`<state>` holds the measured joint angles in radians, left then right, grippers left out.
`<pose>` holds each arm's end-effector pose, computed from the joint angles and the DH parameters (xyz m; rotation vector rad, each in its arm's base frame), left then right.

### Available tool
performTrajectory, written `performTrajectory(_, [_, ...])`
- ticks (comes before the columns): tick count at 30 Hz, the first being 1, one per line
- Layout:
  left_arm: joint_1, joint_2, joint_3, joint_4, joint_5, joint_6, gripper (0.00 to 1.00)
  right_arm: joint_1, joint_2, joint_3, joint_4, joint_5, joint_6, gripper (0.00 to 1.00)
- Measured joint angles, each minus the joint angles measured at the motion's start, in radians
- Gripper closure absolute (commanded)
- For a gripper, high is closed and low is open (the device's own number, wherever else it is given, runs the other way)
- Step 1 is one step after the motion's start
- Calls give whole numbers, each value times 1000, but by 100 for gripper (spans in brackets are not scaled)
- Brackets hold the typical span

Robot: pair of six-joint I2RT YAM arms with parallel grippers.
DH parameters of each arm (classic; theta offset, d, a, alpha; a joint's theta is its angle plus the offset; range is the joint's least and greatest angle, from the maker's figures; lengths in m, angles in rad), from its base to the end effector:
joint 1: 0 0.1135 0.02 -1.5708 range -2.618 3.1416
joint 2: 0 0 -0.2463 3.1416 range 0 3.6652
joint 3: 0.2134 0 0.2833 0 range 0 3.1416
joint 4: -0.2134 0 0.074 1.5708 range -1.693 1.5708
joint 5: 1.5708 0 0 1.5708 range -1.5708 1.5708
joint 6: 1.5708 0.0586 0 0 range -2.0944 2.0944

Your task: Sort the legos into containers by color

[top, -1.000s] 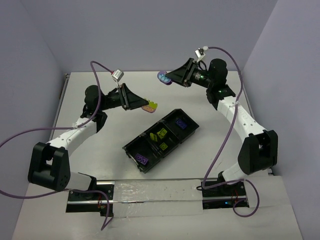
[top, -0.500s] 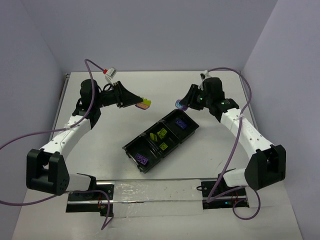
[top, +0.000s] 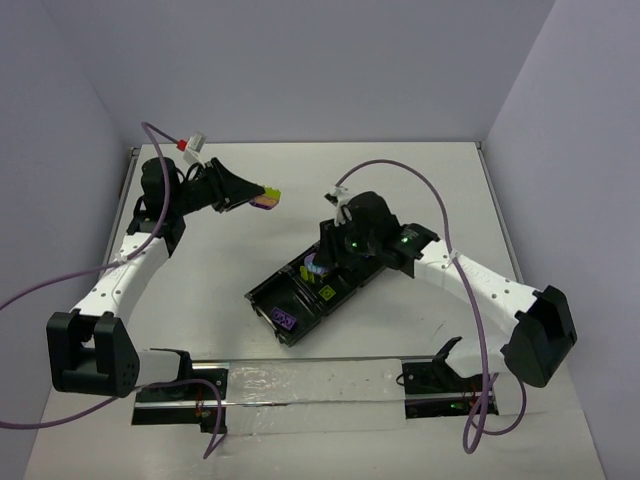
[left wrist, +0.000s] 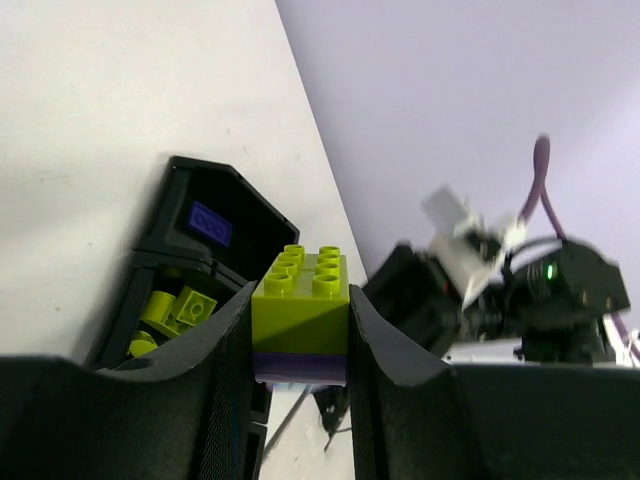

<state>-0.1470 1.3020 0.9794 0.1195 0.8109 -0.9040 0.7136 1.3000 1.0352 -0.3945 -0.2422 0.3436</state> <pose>0.3382 -0.0930 0.2970 -0.0820 1.9541 -1.4403 0.2482 0.2335 0.2561 -0.5676 2.2742 0.8243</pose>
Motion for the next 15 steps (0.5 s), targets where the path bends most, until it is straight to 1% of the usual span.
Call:
performTrajectory(5, [18,-12,4,-40,-57,-2,100,119,90,14,16,-10,-7,100])
performTrajectory(7, [19,-12,5,-57,-75,-2,100,155,131,18,17,-11,-13,94])
performTrajectory(8, [20,-12,5,-65,-82,-2,100,169,149,19,18,-12,-16,89])
performTrajectory(9, [20,-12,5,-72,-87,-2,100,183,163,20,15,-13,-19,73])
performTrajectory(10, [21,-12,5,-77,-91,-2,100,195,176,23,14,-14,-22,51])
performTrajectory(11, [21,-12,5,-81,-95,-2,100,205,189,26,13,-16,-24,47])
performTrajectory(13, [23,-12,5,-86,-99,-2,100,221,209,37,11,-16,-28,30])
performTrajectory(15, [24,-12,5,-89,-101,-2,100,231,220,52,9,-13,-30,24])
